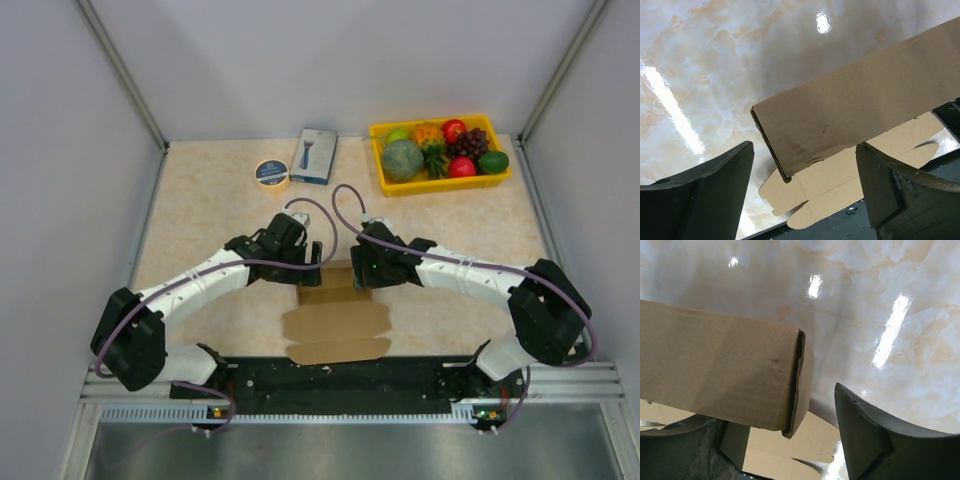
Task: Fold the paper box
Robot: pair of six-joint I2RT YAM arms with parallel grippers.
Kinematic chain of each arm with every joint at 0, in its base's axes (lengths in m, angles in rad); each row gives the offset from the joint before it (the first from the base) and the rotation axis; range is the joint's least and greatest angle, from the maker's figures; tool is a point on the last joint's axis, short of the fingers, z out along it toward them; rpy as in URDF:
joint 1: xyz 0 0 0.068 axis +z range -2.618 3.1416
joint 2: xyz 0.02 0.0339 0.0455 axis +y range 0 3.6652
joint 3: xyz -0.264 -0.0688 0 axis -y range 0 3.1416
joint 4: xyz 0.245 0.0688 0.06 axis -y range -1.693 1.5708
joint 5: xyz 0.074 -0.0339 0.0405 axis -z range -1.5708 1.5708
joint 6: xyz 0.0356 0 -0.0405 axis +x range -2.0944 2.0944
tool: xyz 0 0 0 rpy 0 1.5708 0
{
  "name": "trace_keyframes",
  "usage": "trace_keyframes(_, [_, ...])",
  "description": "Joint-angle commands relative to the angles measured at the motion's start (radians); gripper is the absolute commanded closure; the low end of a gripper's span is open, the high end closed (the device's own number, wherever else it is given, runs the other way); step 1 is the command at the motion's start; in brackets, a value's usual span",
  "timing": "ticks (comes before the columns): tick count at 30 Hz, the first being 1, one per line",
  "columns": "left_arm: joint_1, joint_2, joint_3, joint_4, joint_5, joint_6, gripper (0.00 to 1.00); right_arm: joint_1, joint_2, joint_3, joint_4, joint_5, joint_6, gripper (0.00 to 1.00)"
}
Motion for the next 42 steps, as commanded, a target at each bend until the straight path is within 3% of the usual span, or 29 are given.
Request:
trace_keyframes(1, [0.001, -0.058, -0.002, 0.032, -0.025, 0.012, 0.11, -0.01, -0.037, 0.003, 0.034, -0.005, -0.04, 0.34])
trace_keyframes(7, [0.004, -0.193, -0.06, 0.101, -0.045, 0.02, 0.09, -0.016, -0.075, 0.006, 0.049, -0.079, -0.132, 0.33])
trace_keyframes(16, [0.02, -0.399, -0.145, 0.159, 0.011, 0.034, 0.07, -0.019, -0.336, -0.082, 0.059, -0.206, -0.183, 0.14])
trace_keyframes(18, [0.055, -0.387, -0.135, 0.159, 0.051, 0.001, 0.1, -0.051, -0.371, -0.072, 0.042, -0.235, -0.172, 0.13])
trace_keyframes(19, [0.07, -0.373, -0.128, 0.15, 0.068, -0.009, 0.19, -0.077, -0.376, -0.068, 0.039, -0.264, -0.149, 0.13])
trace_keyframes(21, [0.119, -0.353, -0.134, 0.185, 0.114, -0.032, 0.32, -0.175, -0.391, -0.057, 0.054, -0.399, -0.12, 0.17])
trace_keyframes(22, [0.135, -0.357, -0.147, 0.217, 0.18, -0.042, 0.45, -0.201, -0.398, -0.057, 0.075, -0.445, -0.094, 0.2])
trace_keyframes(24, [0.182, -0.356, -0.186, 0.335, 0.273, -0.083, 0.56, -0.255, -0.401, -0.066, 0.167, -0.585, -0.07, 0.3])
trace_keyframes(27, [0.207, -0.301, -0.209, 0.433, 0.415, -0.14, 0.73, -0.294, -0.333, -0.063, 0.267, -0.756, -0.028, 0.58])
trace_keyframes(28, [0.207, -0.284, -0.214, 0.491, 0.47, -0.15, 0.77, -0.309, -0.291, -0.069, 0.31, -0.796, 0.001, 0.75])
trace_keyframes(31, [0.213, -0.215, -0.208, 0.498, 0.507, -0.151, 0.94, -0.329, -0.203, -0.108, 0.497, -0.918, 0.064, 0.99])
trace_keyframes(32, [0.219, -0.198, -0.214, 0.5, 0.515, -0.149, 1.0, -0.334, -0.182, -0.118, 0.529, -0.954, 0.076, 1.0])
trace_keyframes(35, [0.227, -0.224, -0.264, 0.518, 0.499, -0.141, 1.0, -0.346, -0.131, -0.181, 0.661, -1.007, 0.121, 1.0])
trace_keyframes(42, [0.234, -0.276, -0.368, 0.532, 0.486, -0.128, 1.0, -0.364, -0.083, -0.27, 0.779, -1.028, 0.135, 1.0])
